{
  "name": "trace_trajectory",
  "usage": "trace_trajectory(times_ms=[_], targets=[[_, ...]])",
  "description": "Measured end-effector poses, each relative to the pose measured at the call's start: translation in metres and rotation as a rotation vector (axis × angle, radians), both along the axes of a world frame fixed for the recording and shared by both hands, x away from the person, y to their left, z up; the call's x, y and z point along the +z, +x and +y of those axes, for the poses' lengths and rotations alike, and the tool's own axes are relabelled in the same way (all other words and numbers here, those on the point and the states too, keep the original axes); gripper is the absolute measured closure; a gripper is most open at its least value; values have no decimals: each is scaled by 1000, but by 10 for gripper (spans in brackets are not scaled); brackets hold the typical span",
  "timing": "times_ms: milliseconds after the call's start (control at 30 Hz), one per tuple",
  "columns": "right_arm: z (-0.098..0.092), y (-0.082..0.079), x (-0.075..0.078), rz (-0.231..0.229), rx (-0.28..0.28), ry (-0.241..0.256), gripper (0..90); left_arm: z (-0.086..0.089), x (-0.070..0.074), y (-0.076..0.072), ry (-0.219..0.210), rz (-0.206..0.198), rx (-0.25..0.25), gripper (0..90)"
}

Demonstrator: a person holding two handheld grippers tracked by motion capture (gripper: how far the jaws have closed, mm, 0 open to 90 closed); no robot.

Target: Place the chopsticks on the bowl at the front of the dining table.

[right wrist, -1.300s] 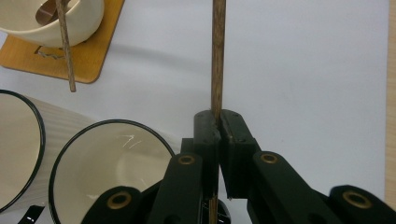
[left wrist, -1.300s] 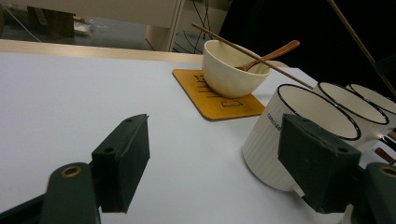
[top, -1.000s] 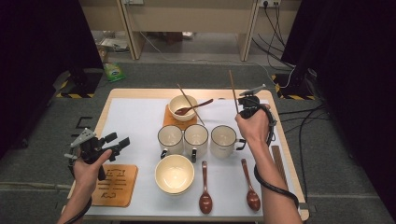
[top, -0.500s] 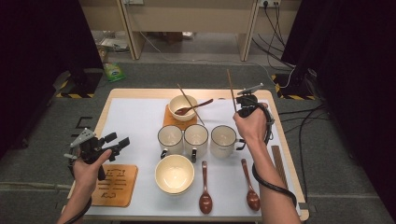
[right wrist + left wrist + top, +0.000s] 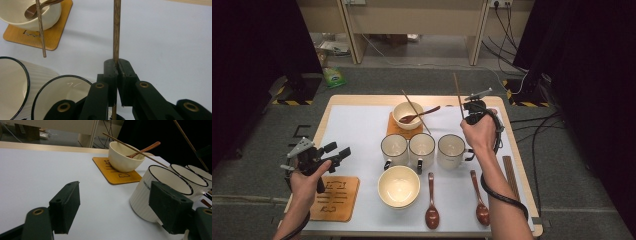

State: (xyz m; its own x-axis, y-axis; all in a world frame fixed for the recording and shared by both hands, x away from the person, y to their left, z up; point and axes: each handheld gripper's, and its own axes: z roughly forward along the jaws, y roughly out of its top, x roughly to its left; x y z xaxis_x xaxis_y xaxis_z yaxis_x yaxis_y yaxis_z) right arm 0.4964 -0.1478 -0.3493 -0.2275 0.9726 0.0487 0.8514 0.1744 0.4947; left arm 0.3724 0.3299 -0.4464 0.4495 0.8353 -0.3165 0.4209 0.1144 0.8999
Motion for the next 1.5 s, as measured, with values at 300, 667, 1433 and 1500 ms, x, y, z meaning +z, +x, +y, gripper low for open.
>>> trace_trajectory(times_ms=[300, 667, 1433, 1500], targets=[[1, 3, 0, -6, 5, -3, 855, 0, 0, 0, 0, 0, -1, 245], [3, 6, 0, -17, 8, -1, 855, -1, 0, 0, 2, 0, -2, 246], [8, 14, 0, -47, 13, 5, 855, 0, 0, 1, -2, -3, 1, 245], [9, 15, 0, -50, 15, 5, 855, 0, 0, 1, -2, -3, 1, 246]])
